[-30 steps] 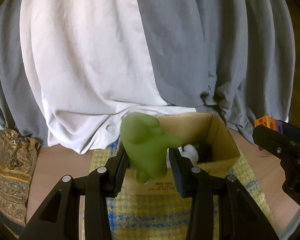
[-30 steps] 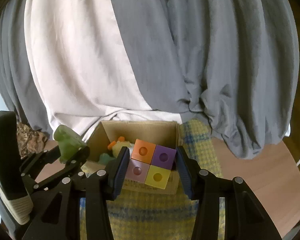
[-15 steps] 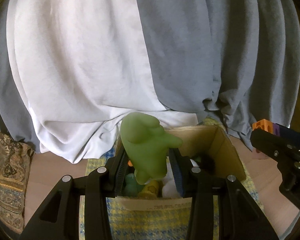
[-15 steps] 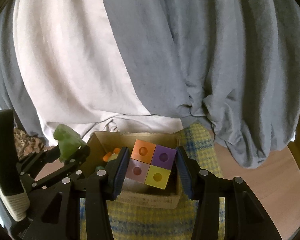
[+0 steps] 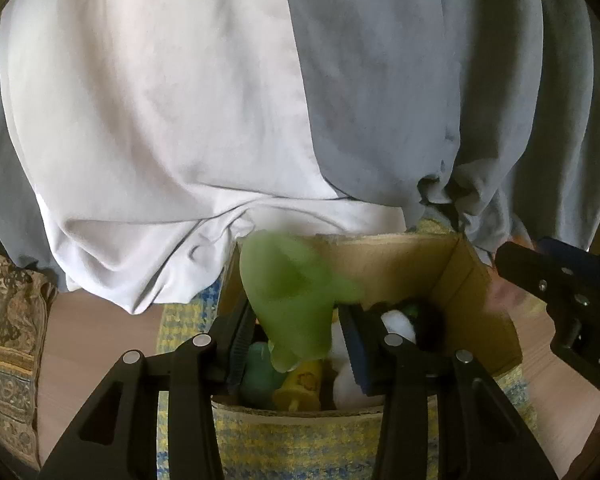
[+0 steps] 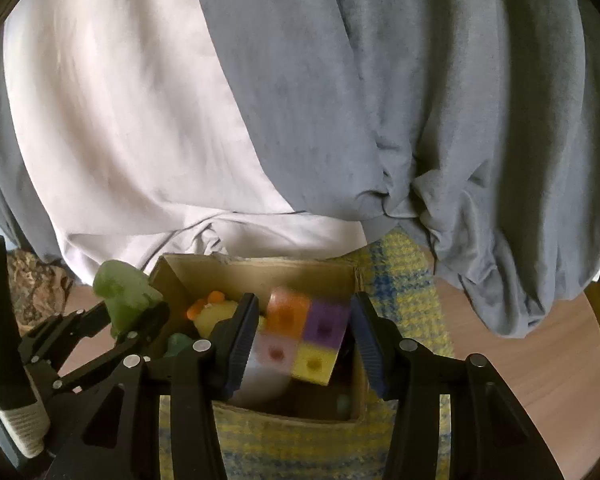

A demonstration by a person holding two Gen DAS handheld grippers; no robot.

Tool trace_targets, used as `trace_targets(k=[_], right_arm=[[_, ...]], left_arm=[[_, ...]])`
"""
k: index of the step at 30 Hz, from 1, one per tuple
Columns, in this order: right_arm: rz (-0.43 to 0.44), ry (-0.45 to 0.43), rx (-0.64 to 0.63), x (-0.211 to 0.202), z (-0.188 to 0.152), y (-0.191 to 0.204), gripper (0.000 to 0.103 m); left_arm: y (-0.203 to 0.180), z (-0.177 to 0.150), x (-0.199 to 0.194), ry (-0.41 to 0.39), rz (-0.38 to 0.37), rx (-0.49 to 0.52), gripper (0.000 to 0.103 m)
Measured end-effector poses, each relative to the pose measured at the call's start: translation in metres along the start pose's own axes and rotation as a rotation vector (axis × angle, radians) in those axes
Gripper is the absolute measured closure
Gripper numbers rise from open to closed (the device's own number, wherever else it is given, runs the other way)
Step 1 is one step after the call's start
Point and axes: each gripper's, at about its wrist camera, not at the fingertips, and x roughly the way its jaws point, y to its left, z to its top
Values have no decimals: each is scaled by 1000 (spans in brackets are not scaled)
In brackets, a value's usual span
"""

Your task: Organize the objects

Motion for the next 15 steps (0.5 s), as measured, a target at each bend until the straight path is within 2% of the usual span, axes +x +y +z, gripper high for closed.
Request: trace_targets(k=[4,7,9,11,15], right_arm=[[-12,-22,4,-3,-2,-1,22],[-19,-36,6,-8,-5,-2,12],[-32,-39,11,-11,-7,-4,9],[-43,-42,12,-15,-9,-4,6],[-43,-39,6,-23,-16,-4,4]], left_arm=[[-1,-3,-3,-12,34,9,33],[-1,-5,-8,-23,54,14,28],[-1,-7,-10,-20,58,14,27],[1,-10,-13,-22,72,9,13],[3,-17,-22,-30,74,-4,11]])
